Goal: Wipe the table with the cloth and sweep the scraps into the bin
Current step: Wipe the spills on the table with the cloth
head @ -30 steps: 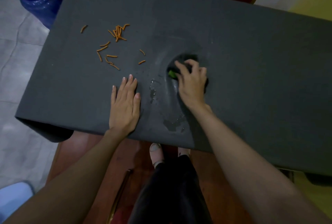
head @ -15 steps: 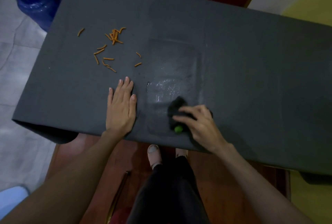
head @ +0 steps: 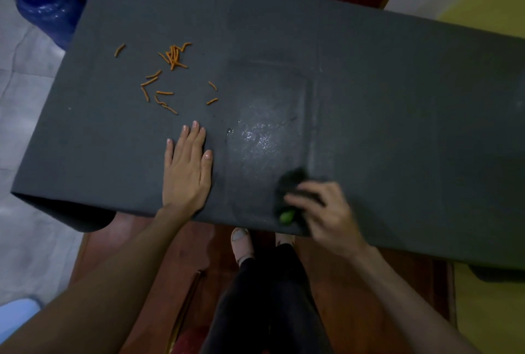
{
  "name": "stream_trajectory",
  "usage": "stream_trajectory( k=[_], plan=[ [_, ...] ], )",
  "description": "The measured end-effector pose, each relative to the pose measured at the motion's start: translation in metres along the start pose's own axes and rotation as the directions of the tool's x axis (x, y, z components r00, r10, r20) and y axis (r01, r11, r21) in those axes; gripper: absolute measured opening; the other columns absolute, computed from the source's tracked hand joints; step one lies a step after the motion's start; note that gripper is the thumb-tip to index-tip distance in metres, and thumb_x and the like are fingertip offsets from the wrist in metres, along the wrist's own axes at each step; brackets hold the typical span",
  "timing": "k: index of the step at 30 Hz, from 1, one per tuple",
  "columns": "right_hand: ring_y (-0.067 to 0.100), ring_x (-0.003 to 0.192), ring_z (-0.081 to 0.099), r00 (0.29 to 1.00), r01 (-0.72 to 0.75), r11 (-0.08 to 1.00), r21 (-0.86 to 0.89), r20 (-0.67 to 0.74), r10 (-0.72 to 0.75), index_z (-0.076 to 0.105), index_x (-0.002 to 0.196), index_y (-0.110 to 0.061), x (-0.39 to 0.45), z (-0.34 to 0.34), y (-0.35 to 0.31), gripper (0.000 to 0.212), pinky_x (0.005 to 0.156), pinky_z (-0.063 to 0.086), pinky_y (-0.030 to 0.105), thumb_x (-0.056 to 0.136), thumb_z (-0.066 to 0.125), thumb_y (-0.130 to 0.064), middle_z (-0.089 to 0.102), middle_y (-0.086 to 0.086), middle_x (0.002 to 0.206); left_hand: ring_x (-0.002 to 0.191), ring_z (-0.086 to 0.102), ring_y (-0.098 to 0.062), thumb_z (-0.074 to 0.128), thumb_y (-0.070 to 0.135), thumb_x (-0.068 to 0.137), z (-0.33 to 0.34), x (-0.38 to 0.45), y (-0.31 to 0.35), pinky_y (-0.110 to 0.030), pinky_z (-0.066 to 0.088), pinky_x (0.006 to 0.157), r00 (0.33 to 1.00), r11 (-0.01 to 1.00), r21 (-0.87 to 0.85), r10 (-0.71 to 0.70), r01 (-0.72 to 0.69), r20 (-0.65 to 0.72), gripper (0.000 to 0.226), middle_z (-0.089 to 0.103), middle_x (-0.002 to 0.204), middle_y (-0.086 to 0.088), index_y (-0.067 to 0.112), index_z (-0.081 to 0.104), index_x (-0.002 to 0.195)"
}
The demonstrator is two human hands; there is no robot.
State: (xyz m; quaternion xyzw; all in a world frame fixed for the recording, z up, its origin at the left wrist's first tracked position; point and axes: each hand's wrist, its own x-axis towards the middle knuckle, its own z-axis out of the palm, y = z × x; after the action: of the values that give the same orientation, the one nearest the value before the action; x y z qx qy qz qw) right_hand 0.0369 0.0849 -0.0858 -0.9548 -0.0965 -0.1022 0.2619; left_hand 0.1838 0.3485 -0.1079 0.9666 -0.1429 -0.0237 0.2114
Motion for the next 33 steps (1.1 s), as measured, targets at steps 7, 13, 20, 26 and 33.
stream_trajectory(
  k=[7,13,20,26,33],
  plan=[
    [0.039,0.101,0.050,0.774,-0.598,0.796,-0.097,-0.329,0.541,0.068,0.122,-0.019,0.050,0.006,0.022,0.038,0.092,0.046,0.046,0.090,0.057,-0.001,0.055,0.019,0.118,0.152,0.011,-0.018,0.016,0.040,0.103,0.001,0.000,0.004,-0.042,0.002,0.124,1.000,0.998,0.060,-0.012,0.012,0.009,0.059,0.021,0.163,-0.003,0.010,0.028,0.154],
    [0.030,0.094,0.053,0.983,-0.185,0.981,-0.051,-0.012,0.185,0.067,0.123,-0.024,0.017,0.047,-0.063,0.045,0.081,0.051,0.043,0.084,0.061,-0.002,0.060,0.013,0.119,0.152,0.009,-0.017,0.016,0.039,0.103,0.000,0.000,0.004,-0.042,0.000,0.123,0.999,0.998,0.067,-0.015,0.013,0.028,0.060,0.019,0.164,-0.003,0.010,0.025,0.154],
    [0.034,0.107,0.046,0.798,-0.573,0.809,-0.129,-0.314,0.515,0.060,0.130,-0.019,-0.053,-0.007,-0.005,0.038,0.091,0.046,0.051,0.096,0.052,-0.004,0.050,0.016,0.123,0.152,0.013,-0.018,0.021,0.033,0.103,-0.014,-0.008,0.007,-0.042,-0.001,0.123,1.000,0.999,0.037,0.006,-0.006,-0.004,0.055,0.026,0.162,-0.005,0.008,0.035,0.150],
    [0.032,0.097,0.047,0.745,-0.645,0.755,-0.119,-0.317,0.587,0.065,0.121,-0.017,-0.017,0.048,-0.074,0.036,0.086,0.047,0.046,0.088,0.063,-0.003,0.054,0.016,0.121,0.150,0.017,-0.015,0.022,0.034,0.104,-0.024,-0.032,-0.019,-0.034,-0.002,0.122,0.986,0.976,-0.164,-0.154,0.143,-0.058,0.051,0.034,0.157,-0.006,0.008,0.043,0.144],
    [0.033,0.097,0.054,0.985,-0.173,0.985,-0.019,0.008,0.173,0.065,0.125,-0.017,0.027,0.059,-0.101,0.050,0.085,0.053,0.043,0.080,0.061,0.004,0.058,0.016,0.122,0.148,0.011,-0.006,0.016,0.043,0.104,-0.024,-0.038,-0.031,-0.022,-0.009,0.120,0.992,0.963,-0.244,-0.124,0.113,-0.032,0.060,0.030,0.159,-0.006,0.008,0.042,0.144]
  ],
)
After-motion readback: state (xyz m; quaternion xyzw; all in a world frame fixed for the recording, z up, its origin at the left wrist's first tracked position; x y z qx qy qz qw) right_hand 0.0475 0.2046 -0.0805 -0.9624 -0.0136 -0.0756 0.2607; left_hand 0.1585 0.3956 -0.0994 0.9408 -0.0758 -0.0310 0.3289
